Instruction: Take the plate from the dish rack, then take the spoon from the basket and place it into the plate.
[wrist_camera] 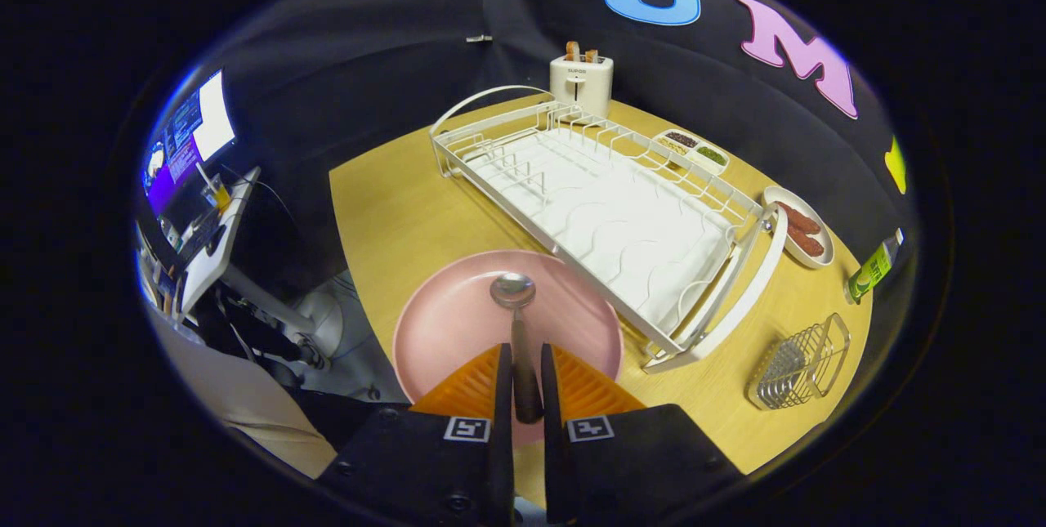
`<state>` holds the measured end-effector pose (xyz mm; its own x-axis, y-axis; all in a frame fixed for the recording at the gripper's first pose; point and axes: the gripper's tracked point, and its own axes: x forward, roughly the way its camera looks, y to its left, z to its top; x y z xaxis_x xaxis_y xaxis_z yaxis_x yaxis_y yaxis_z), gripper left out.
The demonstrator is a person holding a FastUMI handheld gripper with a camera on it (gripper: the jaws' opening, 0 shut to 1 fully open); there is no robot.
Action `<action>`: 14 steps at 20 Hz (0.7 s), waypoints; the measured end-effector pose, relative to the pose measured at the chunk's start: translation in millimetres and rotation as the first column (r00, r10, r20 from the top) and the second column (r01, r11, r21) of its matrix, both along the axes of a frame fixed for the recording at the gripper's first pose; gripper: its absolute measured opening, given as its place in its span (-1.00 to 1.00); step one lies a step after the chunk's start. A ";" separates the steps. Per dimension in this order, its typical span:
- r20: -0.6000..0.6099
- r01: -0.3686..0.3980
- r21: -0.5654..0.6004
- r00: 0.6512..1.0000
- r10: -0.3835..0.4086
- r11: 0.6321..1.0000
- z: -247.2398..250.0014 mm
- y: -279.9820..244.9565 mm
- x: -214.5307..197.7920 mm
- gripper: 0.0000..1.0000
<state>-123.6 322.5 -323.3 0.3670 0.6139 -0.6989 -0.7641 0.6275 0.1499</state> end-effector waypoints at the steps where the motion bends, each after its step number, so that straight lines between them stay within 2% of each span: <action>1: -0.007 0.005 -0.004 1.000 -0.005 1.000 0.3 -1.9 -0.6 -0.58; 2: -0.012 0.010 0.001 1.000 -0.010 1.000 -1.3 -1.0 2.0 -0.44; 6: -0.036 0.033 0.013 0.999 -0.032 0.999 -0.3 -5.6 5.8 0.67; 7: -0.040 0.039 0.017 0.998 -0.038 0.999 -0.2 -7.0 7.6 0.87; 11: -0.047 0.071 0.058 0.997 -0.068 0.996 13.1 -10.4 13.4 0.90; 14: -0.011 0.103 0.109 0.995 -0.102 0.989 40.9 -16.2 27.0 0.95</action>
